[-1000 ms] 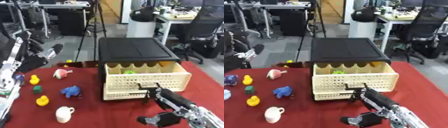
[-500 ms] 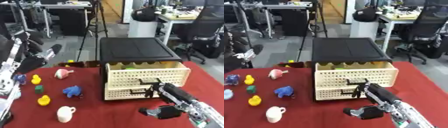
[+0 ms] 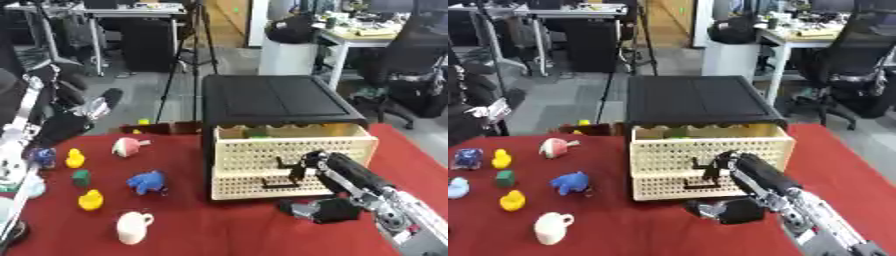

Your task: Pick up objects from table and place into drawer.

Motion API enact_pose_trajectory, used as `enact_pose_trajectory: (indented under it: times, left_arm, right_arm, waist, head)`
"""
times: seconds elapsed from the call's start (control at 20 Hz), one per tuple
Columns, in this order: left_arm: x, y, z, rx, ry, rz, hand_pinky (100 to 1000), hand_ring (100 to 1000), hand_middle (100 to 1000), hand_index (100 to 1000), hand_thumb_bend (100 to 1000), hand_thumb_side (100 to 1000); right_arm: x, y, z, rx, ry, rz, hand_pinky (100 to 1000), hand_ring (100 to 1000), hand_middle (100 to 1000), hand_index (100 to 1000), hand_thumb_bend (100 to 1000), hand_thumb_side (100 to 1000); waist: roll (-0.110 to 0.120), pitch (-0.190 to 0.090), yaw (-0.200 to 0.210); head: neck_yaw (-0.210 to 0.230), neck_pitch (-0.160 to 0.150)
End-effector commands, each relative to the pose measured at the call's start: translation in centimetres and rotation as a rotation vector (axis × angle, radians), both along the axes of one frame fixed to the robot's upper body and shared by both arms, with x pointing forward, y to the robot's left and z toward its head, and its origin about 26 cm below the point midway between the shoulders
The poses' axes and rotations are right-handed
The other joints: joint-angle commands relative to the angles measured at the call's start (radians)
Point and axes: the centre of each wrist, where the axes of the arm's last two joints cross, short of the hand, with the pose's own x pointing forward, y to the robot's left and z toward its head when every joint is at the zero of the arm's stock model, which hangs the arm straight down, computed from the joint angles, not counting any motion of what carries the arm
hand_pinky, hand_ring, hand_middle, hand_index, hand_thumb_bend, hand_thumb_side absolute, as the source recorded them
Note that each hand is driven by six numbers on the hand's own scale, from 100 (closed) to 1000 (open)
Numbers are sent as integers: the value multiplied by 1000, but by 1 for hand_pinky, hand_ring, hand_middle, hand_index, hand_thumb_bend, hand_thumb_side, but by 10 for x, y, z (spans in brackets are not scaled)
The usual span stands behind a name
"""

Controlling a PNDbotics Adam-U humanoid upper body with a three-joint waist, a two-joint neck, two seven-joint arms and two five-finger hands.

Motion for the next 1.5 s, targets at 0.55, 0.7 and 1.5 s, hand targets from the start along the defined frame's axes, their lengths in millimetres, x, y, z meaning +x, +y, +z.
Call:
enact_pose_trajectory:
  times: [0.55,0.7,1.5]
  left_arm:
    - [-4,1,11,0,-34,-5,510,501,543,753,657,518]
    - [-4,1,10,-1,-32,-7,511,501,543,753,655,519]
    - [-8,-1,10,1,-35,-30,515,489,538,754,651,521]
  right_arm:
    - [18,2,1,-40,5,-15,100,116,509,721,596,726]
    - [21,3,3,-40,-6,-23,100,116,508,741,595,726]
    - [31,-3,13,-16,-57,-100,100,114,517,786,583,729]
  waist:
    - [3,-15,18]
    - [3,-15,21]
    - [12,-7,49]
  head:
    - [-7,-2]
    - [-8,-2]
    - [-14,-4]
